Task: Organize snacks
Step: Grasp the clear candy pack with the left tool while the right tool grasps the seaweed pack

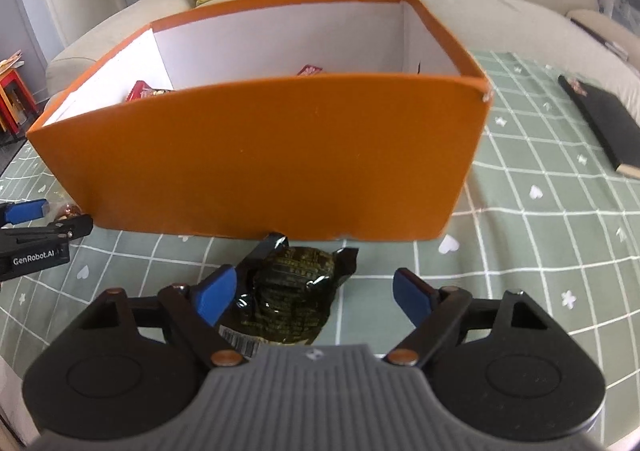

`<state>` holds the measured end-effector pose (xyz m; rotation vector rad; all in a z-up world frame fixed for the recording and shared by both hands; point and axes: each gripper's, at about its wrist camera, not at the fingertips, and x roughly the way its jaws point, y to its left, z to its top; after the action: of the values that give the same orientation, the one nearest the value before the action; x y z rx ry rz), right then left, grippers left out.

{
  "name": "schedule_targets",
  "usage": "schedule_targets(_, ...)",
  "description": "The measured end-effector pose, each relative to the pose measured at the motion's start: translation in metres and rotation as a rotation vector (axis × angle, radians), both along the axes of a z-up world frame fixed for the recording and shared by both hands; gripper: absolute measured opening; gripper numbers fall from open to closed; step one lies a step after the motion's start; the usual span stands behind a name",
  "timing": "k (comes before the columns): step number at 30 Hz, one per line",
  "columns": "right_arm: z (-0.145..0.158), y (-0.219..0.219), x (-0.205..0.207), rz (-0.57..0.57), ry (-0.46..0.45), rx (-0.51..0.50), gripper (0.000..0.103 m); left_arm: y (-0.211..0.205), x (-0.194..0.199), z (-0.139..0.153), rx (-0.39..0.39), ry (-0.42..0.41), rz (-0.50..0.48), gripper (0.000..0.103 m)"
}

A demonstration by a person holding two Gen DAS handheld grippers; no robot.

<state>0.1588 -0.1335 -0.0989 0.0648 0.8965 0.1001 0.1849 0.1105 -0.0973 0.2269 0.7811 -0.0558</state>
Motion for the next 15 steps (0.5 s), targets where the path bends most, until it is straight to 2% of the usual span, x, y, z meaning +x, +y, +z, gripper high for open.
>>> schedule_targets(3,-0.004,0.000,0.001,-0.003,0.020,0.026,0.083,-0.005,-0.002,-0.002,0.028,-0.001,-0.015,0.081)
schedule_targets(5,-0.006,0.001,0.002,-0.001,0.030,0.036,0.079,-0.006,-0.001,-0.003,0.033,0.003,-0.018,0.081)
schedule_targets(6,-0.008,0.002,0.002,0.003,0.037,0.049,0.077,-0.005,0.000,-0.005,0.023,0.023,-0.017,0.075)
schedule_targets(8,-0.009,0.004,0.001,0.010,0.039,0.048,0.064,0.003,0.004,-0.008,-0.040,0.045,-0.001,0.071)
schedule_targets(9,-0.009,0.008,-0.001,0.024,0.033,0.029,0.060,0.006,0.005,-0.007,-0.068,0.054,0.010,0.063)
schedule_targets(11,-0.009,0.012,-0.003,0.041,0.025,0.003,0.041,0.009,0.006,-0.007,-0.082,0.054,0.029,0.052)
schedule_targets(15,-0.009,0.010,-0.005,0.041,0.019,-0.003,0.033,0.008,0.003,-0.007,-0.055,0.038,0.034,0.048)
